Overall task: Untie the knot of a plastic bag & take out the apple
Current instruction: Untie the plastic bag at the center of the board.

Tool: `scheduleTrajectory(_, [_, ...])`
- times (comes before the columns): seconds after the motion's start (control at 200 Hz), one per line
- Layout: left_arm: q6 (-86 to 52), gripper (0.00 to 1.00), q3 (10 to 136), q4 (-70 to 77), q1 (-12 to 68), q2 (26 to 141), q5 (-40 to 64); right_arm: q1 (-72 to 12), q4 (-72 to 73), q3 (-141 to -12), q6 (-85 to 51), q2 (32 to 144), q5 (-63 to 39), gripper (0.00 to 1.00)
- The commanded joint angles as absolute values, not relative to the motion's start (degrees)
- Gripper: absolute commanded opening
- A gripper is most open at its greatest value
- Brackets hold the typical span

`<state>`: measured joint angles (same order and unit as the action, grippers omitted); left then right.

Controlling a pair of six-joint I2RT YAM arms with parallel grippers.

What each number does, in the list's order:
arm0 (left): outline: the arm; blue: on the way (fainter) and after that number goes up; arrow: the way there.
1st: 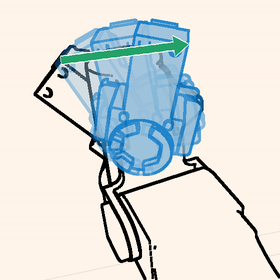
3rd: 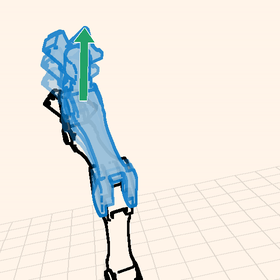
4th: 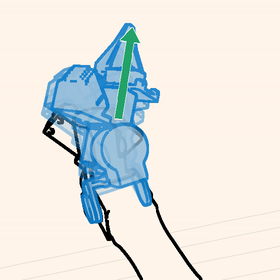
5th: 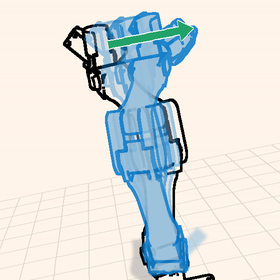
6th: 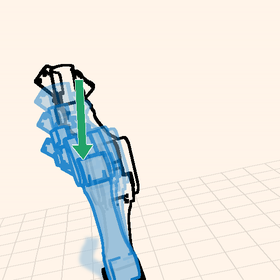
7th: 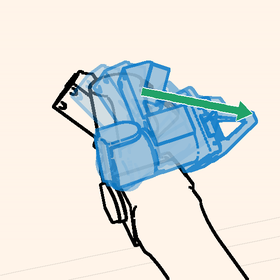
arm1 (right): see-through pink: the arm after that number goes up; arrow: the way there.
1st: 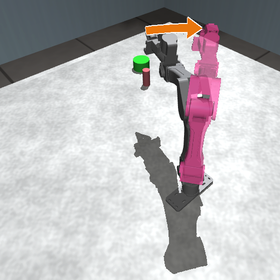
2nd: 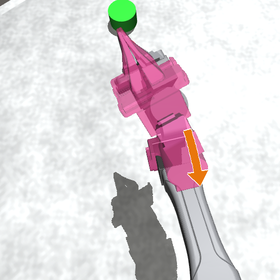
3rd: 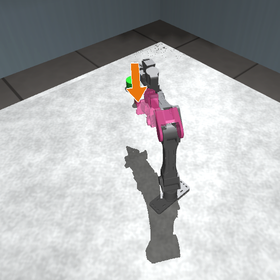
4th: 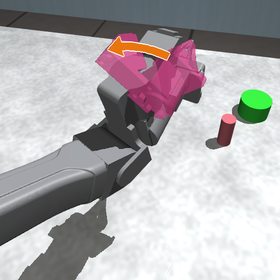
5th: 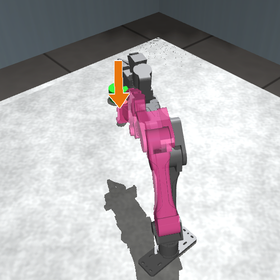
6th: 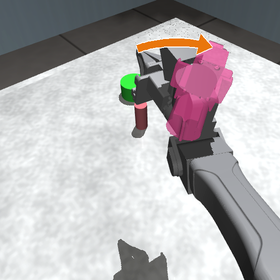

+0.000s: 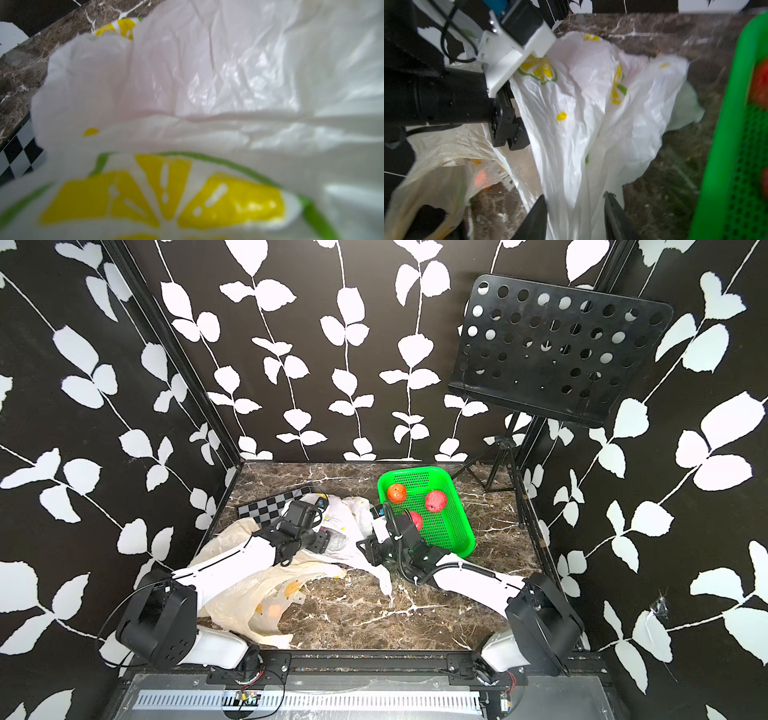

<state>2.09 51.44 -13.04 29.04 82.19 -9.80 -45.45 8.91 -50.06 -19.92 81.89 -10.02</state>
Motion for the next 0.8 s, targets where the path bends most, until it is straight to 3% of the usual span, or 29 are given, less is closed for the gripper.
scheduleTrajectory(0.0, [1.08, 0.74, 54.32, -11.14, 28.57, 82.00, -5.99, -45.71, 2.43, -55.92, -8.64, 82.93, 0.47, 0.69])
scheduleTrajectory(0.06, [0.81, 0.74, 55.52, -12.13, 28.26, 82.26, -4.69, -45.75, 0.79, -59.07, -4.60, 85.50, 3.63, 0.74])
scheduleTrajectory(0.21, [-0.26, 0.73, 57.09, -14.59, 28.06, 81.46, -4.22, -47.64, 0.08, -63.62, -4.00, 89.65, 0.17, 0.80])
scheduleTrajectory(0.5, [-2.10, 0.71, 58.01, -18.20, 26.25, 78.61, -2.32, -52.11, 3.69, -63.36, 3.75, 94.10, 17.34, 0.85])
scheduleTrajectory(0.665, [-1.80, 0.71, 59.53, -23.16, 25.23, 77.49, -5.24, -52.55, 5.16, -62.75, 4.50, 92.23, 11.36, 0.85])
scheduleTrajectory(0.795, [-0.68, 0.71, 59.17, -26.34, 24.75, 75.74, -8.10, -52.49, -0.42, -66.71, 6.64, 96.68, 26.01, 0.83])
